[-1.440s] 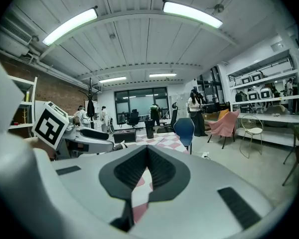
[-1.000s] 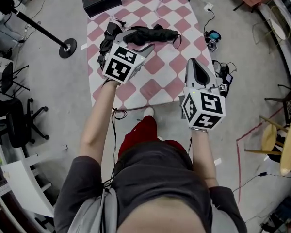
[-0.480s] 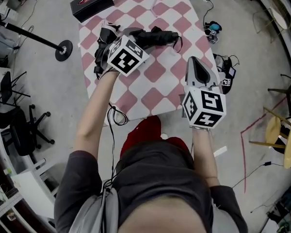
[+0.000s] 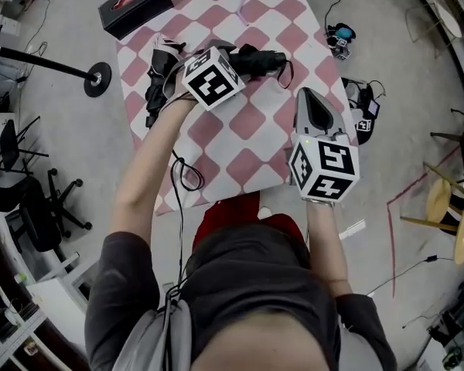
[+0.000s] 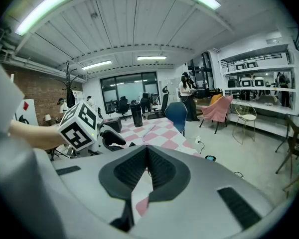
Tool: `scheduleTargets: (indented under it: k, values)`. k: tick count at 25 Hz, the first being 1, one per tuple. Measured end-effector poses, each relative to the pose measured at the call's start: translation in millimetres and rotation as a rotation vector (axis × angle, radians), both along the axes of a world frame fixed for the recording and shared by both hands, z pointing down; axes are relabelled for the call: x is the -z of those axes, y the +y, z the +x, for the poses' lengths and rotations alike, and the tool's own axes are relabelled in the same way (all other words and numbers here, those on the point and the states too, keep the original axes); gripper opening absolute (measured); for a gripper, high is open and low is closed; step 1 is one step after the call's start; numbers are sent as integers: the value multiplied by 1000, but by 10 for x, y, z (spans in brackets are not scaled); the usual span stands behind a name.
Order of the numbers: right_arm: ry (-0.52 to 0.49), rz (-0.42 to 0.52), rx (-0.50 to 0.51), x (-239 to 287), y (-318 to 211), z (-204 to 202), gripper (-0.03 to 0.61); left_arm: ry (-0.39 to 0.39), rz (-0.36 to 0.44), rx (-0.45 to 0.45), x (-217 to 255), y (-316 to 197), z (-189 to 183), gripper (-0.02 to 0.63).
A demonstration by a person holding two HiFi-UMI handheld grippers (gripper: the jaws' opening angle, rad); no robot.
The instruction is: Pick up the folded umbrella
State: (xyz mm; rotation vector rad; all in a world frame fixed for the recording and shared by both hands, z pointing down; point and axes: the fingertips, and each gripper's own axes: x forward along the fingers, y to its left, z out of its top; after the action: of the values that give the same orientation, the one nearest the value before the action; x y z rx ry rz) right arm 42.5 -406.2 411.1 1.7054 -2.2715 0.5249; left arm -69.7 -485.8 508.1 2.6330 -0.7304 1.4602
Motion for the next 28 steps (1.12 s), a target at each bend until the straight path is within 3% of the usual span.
scheduleTargets:
  k: [8,18,28]
  values:
    - [1,-21,-10,-87,-72,18,18,-125,-96,-116,-246,-15,1,295]
    - [3,-34,-20,-141,-169,70,18,-271,-142,-224,-481,-77,16,295]
    - [-9,-52,-34,-197,-226,92,18,-292,-231,-257,-551,-86,25,295]
